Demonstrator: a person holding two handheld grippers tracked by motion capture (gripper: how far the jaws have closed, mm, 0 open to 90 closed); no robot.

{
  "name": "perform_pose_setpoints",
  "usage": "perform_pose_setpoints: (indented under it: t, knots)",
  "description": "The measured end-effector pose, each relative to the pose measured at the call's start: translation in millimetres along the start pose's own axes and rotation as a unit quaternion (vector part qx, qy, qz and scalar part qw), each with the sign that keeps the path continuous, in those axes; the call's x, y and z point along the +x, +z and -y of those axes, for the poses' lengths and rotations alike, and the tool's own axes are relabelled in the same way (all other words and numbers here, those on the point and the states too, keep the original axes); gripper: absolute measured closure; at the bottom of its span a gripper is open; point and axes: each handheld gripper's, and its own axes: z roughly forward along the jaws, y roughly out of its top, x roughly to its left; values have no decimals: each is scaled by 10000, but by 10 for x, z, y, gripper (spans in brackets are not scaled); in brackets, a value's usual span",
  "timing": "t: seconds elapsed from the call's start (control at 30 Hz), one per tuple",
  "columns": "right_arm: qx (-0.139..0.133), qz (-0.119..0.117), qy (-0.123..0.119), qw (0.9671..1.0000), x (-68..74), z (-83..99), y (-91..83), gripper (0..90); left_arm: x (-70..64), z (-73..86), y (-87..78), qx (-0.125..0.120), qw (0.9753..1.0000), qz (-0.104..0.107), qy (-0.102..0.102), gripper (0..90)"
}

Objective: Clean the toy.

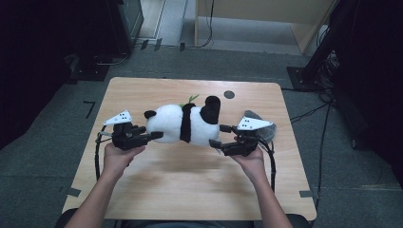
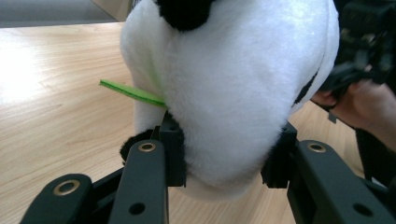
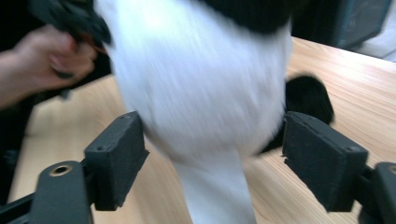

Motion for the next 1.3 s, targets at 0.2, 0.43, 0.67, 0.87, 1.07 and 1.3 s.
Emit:
perform_pose_setpoints:
  t: [0.2, 0.43, 0.67, 0.87, 1.07, 1.3]
  knots:
    - [201, 69, 8, 9998, -17, 134, 66, 220, 12, -38, 63, -84, 9994, 270, -222, 612]
    - [484, 623, -92, 9968, 124, 106, 135, 312, -1, -10, 227, 66, 9988, 300, -388, 589]
    - [945, 902, 99, 9914, 141, 92, 194, 440, 14, 49, 329, 262, 9993, -34, -256, 440]
    - [928, 723, 543, 9916, 101, 95, 188, 459, 84, 100, 338, 188, 9998, -69, 98, 256]
    - [772, 578, 802, 9921, 71, 77, 138, 458, 73, 119, 329, 435, 9982, -149, 378, 249]
    - [619, 454, 1182, 9900, 53, 42, 81, 483, 77, 144, 307, 523, 9974, -74, 494, 251]
